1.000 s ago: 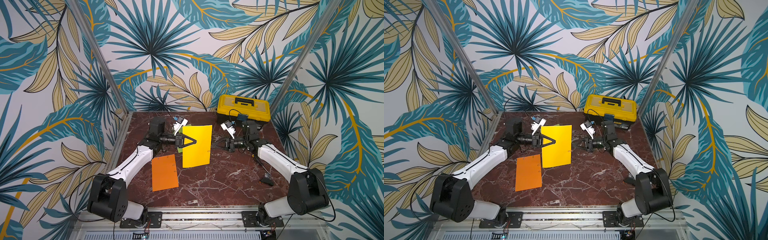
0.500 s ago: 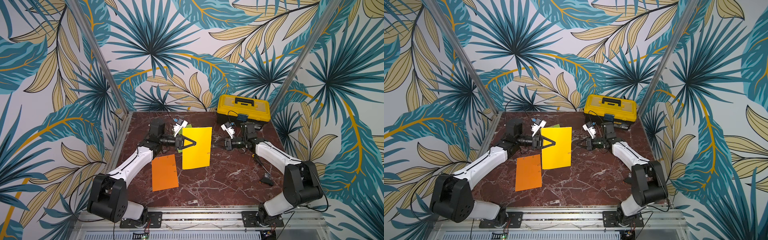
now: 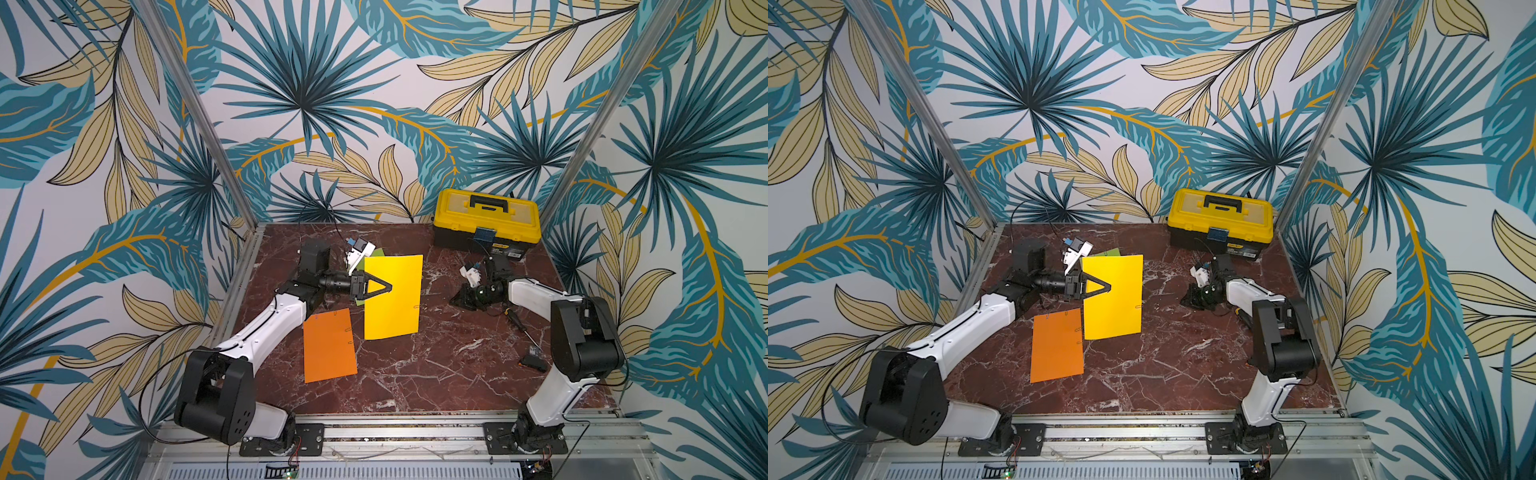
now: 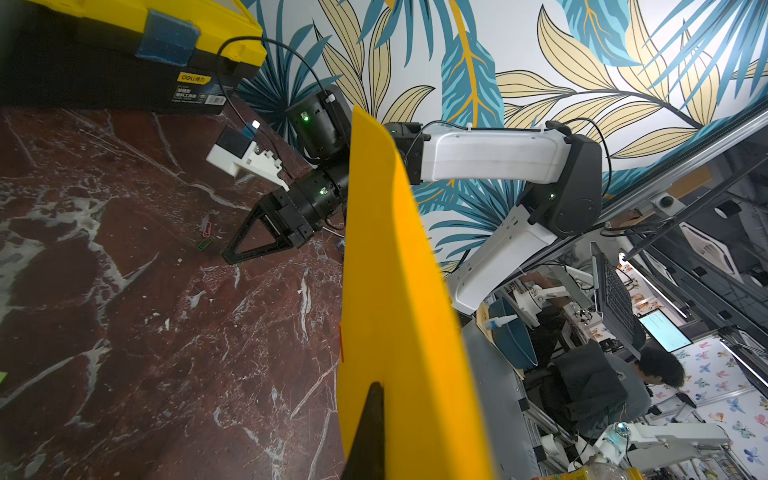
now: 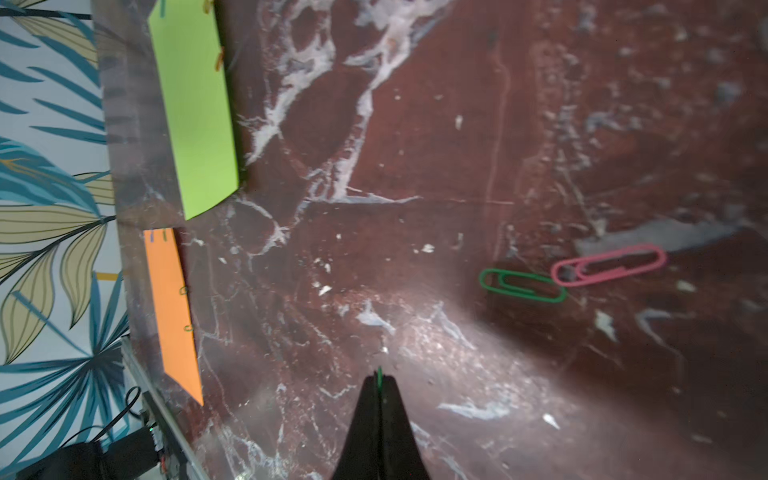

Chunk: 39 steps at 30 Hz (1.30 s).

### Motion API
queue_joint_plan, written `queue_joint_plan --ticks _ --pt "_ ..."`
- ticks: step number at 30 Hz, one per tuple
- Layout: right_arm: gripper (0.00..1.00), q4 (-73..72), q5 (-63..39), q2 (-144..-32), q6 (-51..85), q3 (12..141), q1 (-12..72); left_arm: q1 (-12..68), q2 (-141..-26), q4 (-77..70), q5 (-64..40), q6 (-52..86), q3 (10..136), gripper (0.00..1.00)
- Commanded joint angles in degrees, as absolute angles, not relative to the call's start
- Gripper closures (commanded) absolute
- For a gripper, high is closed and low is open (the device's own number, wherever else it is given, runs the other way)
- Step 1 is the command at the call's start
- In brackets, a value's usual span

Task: Unclip the paperclips from the documents
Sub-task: Place the paper clip at the center of the board.

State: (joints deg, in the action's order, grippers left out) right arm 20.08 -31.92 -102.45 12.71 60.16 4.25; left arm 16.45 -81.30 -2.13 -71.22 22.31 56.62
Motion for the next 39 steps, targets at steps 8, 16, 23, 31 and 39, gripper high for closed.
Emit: queue_joint_plan --ticks 8,16,23,31,39 --pt "0.94 23.75 -24.77 -104.99 14.46 61.08 3.34 16.18 -80.35 -2.99 -70.24 20.95 55.90 1.00" --pt "0.84 25.97 -21.78 -104.70 13.74 61.91 3.25 16.39 -80.75 -3.03 -70.14 20.78 56.25 1.00" --pt "0.71 26.74 -20.76 -103.82 12.99 61.70 3.25 16.44 -80.79 -3.00 -69.96 20.72 55.98 1.00" --pt "0.66 27.75 -21.23 -101.42 11.94 61.68 3.34 16.53 -80.99 -3.07 -69.69 20.82 55.99 1.00" --pt "0.55 24.44 -34.54 -92.69 7.66 60.18 5.19 16.61 -82.18 -3.00 -70.04 20.78 57.36 1.00"
